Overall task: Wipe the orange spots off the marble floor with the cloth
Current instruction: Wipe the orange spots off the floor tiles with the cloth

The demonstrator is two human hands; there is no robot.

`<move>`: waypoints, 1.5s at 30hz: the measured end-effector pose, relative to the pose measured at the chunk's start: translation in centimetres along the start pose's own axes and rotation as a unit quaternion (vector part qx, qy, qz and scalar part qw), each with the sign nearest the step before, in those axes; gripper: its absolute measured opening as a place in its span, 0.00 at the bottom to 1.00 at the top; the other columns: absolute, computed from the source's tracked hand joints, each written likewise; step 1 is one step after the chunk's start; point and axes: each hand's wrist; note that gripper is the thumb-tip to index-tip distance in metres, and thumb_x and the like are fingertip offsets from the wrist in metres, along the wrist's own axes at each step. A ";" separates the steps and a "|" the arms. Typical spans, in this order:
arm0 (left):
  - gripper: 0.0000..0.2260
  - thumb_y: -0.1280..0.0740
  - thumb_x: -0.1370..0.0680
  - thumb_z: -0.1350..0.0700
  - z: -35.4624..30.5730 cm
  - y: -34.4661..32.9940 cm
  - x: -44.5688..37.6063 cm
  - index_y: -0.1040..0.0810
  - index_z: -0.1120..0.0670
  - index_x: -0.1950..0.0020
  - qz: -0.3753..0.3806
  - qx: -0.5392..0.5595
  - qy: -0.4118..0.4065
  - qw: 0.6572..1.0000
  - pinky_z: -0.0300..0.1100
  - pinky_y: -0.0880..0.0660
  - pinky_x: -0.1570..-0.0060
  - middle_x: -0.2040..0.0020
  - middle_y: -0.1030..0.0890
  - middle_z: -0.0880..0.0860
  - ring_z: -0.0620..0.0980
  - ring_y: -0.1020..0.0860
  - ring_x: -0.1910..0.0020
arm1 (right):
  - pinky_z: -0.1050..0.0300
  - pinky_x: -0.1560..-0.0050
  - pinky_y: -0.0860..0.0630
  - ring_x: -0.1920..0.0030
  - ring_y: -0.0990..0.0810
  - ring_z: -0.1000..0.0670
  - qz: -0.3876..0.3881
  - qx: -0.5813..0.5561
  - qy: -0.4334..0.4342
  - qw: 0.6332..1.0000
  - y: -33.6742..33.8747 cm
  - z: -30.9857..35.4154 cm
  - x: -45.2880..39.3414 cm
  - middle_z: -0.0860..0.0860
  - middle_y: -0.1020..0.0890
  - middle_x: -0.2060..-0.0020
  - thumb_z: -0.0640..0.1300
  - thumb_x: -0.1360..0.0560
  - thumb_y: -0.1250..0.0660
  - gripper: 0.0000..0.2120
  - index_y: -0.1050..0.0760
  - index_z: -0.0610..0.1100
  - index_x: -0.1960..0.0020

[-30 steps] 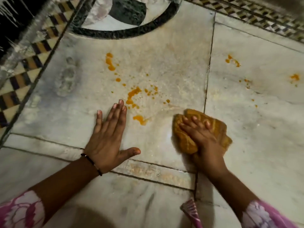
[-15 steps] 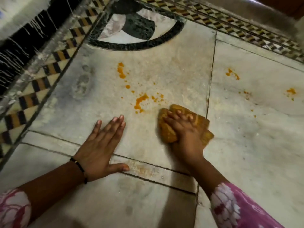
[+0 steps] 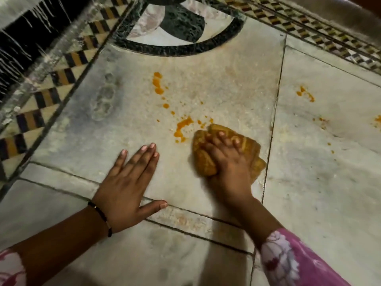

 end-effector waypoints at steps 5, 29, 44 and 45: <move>0.41 0.51 0.26 0.30 0.1 0.0 0.0 0.44 0.60 0.25 -0.008 0.014 0.004 1.000 0.57 0.47 0.29 0.23 0.45 0.57 0.53 0.46 0.25 | 0.49 0.28 0.47 0.28 0.38 0.47 0.006 0.031 -0.030 0.999 2.2 -1.4 6.7 0.49 0.30 0.32 0.40 0.33 0.34 0.29 0.32 0.49 0.32; 0.45 0.49 0.29 0.27 0.1 0.2 -0.1 0.43 0.60 0.25 -0.016 0.047 0.011 0.999 0.52 0.50 0.27 0.23 0.44 0.56 0.51 0.46 0.25 | 0.46 0.28 0.48 0.27 0.39 0.49 0.069 0.004 0.139 0.988 -1.0 5.1 3.7 0.52 0.30 0.30 0.51 0.28 0.37 0.24 0.31 0.50 0.32; 0.44 0.49 0.29 0.27 0.0 0.0 -0.2 0.43 0.59 0.25 -0.021 0.052 0.013 0.998 0.51 0.51 0.27 0.24 0.44 0.56 0.50 0.46 0.25 | 0.50 0.27 0.49 0.26 0.42 0.51 0.028 -0.035 -0.008 0.999 -0.1 5.3 11.5 0.54 0.34 0.29 0.51 0.34 0.37 0.31 0.33 0.51 0.31; 0.44 0.49 0.29 0.27 0.1 0.0 -0.2 0.43 0.59 0.25 -0.021 0.051 0.013 0.998 0.52 0.51 0.27 0.24 0.44 0.56 0.50 0.46 0.25 | 0.49 0.28 0.48 0.26 0.41 0.50 0.044 -0.031 0.024 0.998 -0.4 5.8 9.9 0.54 0.33 0.29 0.51 0.34 0.37 0.31 0.32 0.51 0.31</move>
Point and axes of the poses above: each hand's wrist, its own x-axis away from the middle knuckle, its own y-axis out of the back of the hand, z = x × y
